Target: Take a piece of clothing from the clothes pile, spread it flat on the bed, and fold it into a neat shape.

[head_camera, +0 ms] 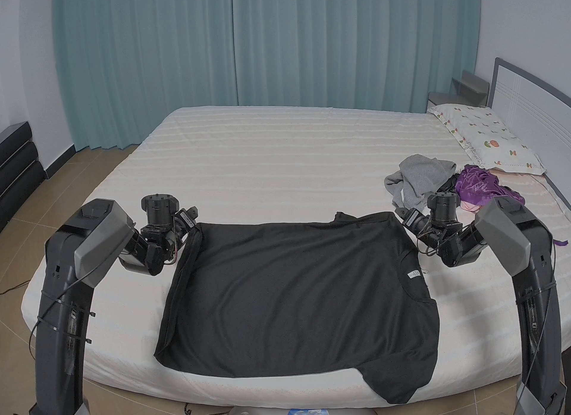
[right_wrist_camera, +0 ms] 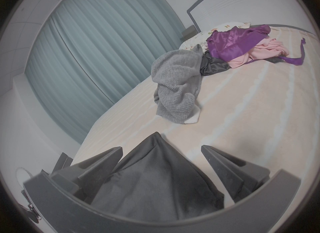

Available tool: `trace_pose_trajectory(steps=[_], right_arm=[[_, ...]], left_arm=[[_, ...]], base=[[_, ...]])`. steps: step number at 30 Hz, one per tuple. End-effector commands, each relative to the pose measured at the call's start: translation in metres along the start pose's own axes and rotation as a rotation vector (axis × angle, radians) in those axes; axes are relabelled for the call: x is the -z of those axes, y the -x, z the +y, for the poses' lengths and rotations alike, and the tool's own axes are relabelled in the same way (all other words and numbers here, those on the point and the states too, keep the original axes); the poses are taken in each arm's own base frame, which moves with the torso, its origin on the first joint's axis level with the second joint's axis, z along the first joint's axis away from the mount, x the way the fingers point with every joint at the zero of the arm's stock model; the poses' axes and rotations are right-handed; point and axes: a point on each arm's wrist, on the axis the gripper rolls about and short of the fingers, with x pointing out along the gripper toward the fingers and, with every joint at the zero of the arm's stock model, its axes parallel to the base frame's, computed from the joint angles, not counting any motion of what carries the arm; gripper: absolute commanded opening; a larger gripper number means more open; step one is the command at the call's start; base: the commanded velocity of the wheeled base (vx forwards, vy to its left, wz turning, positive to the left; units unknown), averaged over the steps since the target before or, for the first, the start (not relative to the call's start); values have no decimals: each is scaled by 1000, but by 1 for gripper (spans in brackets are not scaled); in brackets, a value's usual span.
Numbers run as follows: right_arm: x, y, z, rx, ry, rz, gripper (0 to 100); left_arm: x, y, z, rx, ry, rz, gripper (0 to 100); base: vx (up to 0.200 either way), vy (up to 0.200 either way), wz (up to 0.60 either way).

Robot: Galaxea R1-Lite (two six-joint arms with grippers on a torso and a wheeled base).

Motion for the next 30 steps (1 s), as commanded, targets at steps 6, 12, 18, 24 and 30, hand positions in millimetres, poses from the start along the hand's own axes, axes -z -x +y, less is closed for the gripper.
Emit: trace_pose_trajectory(steps=[6,12,18,24,30], right_arm=[[-10,128,11,-46,-95,143,100],[9,191,-3,-51,-134,200,100],[28,218,-28,-32,-152,264,100],[39,230,-35,-19,-175,320,100],[46,232,-40,-5,-218,354,100]], left_arm=[[-29,115,-7,2,77,118,100],[-21,172,5,40,99,212,100],[4,194,30,11,93,280,100],[19,208,38,1,135,343,100],[25,207,41,11,199,396,100]], base=[[0,0,0],[0,0,0],[0,0,0],[-33,0,0],[-167,0,0]])
